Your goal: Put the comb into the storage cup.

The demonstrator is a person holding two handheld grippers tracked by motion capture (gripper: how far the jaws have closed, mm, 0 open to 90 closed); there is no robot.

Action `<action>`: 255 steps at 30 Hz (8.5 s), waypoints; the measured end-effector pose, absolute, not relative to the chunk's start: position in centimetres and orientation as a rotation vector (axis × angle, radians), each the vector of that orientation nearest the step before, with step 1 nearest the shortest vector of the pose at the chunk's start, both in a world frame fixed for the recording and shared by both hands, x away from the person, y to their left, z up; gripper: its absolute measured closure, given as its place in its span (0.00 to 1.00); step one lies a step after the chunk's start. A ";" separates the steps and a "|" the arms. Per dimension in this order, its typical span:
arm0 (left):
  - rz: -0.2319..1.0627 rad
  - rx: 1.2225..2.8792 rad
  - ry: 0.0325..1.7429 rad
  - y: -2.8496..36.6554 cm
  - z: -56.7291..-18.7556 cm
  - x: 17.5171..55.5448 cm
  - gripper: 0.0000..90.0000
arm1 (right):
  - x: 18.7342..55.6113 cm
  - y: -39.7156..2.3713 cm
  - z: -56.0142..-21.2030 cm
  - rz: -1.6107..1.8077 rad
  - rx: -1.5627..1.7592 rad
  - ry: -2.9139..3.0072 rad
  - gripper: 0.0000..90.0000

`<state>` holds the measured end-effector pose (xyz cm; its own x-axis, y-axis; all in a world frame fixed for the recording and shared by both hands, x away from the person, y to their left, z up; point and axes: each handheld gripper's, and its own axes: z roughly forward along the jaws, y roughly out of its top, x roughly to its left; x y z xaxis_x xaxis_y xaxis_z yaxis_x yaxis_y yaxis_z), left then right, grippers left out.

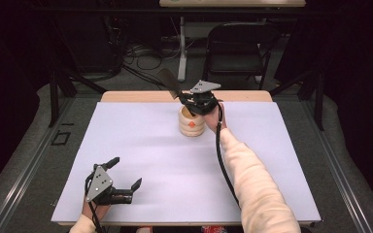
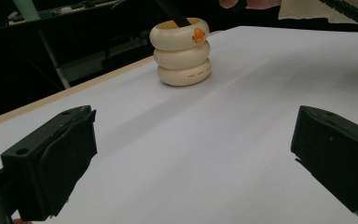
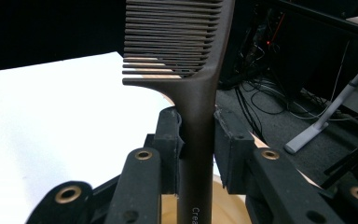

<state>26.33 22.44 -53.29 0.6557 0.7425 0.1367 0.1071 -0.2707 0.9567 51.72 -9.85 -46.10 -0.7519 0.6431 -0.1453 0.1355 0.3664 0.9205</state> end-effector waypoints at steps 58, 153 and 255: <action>0.715 1.762 0.684 22.4 -53.3 26.4 0.00 | 52.0 -11.0 -49.2 1.278 0.717 2.253 0.80; 0.714 1.767 0.694 22.3 -53.3 26.5 0.00 | 40.5 -19.7 -46.6 1.159 0.809 2.521 0.00; 0.690 1.780 0.709 22.0 -53.6 26.7 0.00 | 26.5 -26.4 -52.1 1.245 0.868 2.264 0.00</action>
